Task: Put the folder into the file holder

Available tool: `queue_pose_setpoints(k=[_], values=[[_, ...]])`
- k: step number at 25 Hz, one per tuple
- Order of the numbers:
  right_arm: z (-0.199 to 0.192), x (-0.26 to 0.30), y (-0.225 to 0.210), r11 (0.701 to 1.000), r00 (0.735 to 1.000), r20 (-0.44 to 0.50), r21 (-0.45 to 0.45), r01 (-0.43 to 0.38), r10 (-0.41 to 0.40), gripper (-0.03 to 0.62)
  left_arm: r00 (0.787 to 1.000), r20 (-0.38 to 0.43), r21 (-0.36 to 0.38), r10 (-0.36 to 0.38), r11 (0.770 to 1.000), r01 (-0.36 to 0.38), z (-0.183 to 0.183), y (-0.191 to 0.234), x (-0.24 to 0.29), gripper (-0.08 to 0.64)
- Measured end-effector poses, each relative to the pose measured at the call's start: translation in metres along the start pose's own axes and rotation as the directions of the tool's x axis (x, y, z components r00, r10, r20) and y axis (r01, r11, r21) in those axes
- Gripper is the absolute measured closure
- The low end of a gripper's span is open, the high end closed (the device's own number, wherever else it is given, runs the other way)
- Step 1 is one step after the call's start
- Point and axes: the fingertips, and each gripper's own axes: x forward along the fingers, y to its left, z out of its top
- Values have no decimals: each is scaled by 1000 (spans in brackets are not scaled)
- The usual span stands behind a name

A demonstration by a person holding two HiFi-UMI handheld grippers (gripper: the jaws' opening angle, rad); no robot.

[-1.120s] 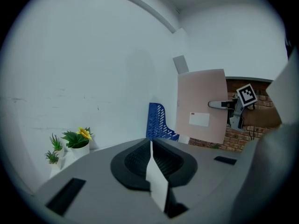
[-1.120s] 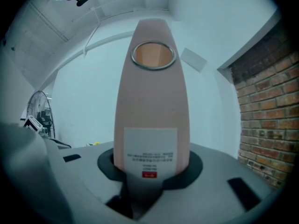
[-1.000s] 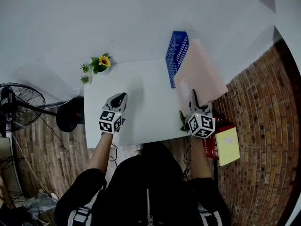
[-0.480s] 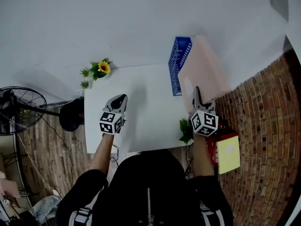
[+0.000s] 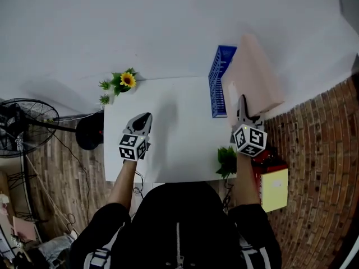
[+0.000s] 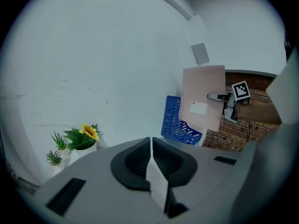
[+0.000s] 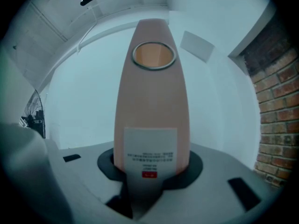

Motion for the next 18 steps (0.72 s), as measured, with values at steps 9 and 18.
queue_pose_setpoints(k=[9, 18], values=[[-5, 36, -4, 1000, 999, 53, 21, 7, -8, 434, 996, -34, -14, 85, 996, -86, -16, 28, -7, 526], [-15, 58, -1, 1000, 994, 109, 3, -3, 2, 434, 988, -84, -25, 127, 991, -130, -32, 38, -12, 526]])
